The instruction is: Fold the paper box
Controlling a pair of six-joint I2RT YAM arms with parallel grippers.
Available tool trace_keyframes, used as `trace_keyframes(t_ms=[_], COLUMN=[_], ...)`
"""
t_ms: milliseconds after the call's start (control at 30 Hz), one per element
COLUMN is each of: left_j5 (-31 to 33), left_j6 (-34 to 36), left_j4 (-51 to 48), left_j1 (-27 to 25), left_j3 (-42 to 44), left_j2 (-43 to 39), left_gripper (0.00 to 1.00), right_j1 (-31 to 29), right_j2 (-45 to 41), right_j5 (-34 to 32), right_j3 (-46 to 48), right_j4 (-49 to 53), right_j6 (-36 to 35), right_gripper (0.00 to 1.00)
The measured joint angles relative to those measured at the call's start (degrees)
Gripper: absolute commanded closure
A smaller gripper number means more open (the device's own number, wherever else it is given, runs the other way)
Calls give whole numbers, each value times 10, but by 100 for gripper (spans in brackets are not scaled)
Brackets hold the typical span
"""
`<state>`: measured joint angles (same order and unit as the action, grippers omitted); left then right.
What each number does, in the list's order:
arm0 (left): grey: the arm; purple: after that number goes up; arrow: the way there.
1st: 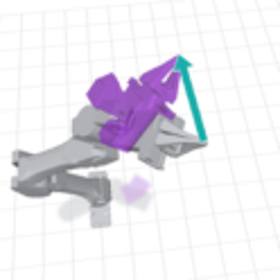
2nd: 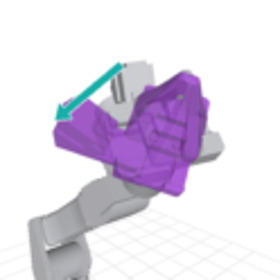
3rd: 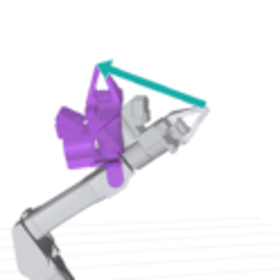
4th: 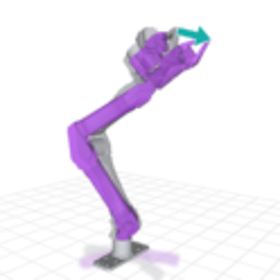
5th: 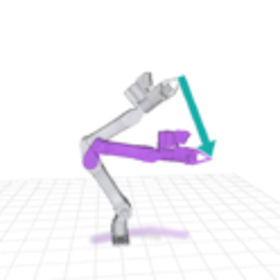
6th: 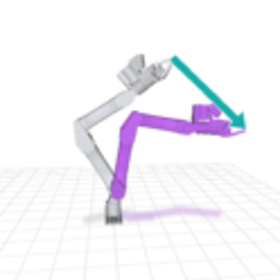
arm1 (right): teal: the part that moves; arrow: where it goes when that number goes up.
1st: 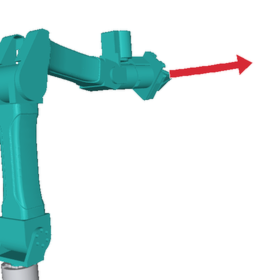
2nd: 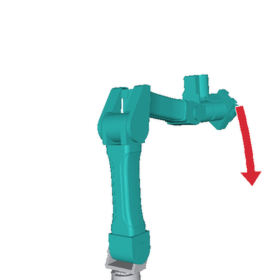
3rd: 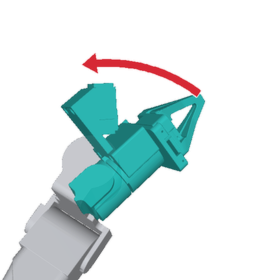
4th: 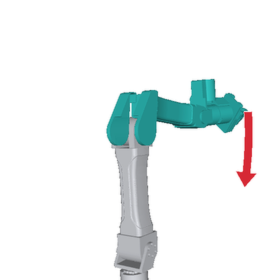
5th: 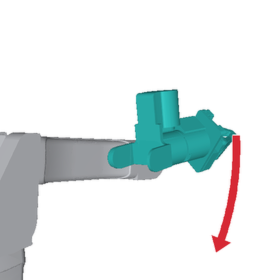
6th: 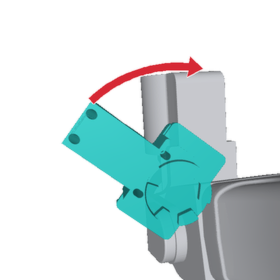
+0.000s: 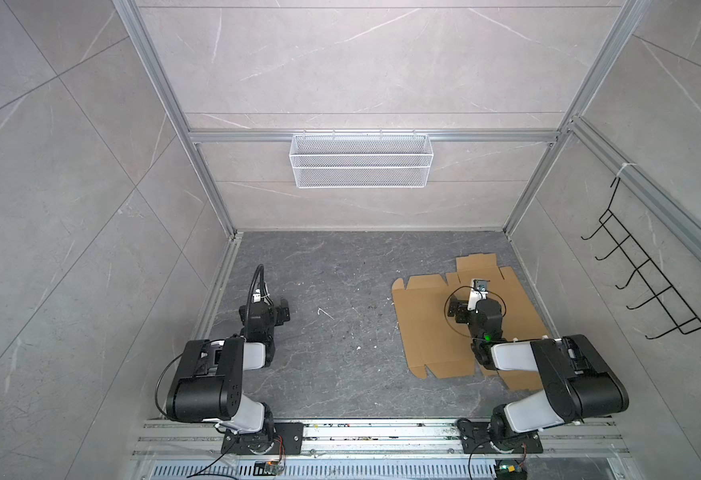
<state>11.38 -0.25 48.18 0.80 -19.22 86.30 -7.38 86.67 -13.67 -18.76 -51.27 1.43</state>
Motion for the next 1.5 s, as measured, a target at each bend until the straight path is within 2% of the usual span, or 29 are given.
trace_keyframes(t_ms=[1167, 1333, 1500], left_j5=[-1, 30, 116], left_j6=[0, 0, 0], left_j4=[0, -22, -122], left_j1=[2, -12, -66], left_j3=[0, 0, -29], left_j2=[0, -18, -108], left_gripper=[0, 0, 0], right_j1=[0, 0, -16], right_j2=[0, -5, -104], right_j5=[0, 0, -10], right_j3=[0, -2, -46], right_j4=[0, 12, 136], right_j6=[0, 0, -1], right_gripper=[1, 1, 1])
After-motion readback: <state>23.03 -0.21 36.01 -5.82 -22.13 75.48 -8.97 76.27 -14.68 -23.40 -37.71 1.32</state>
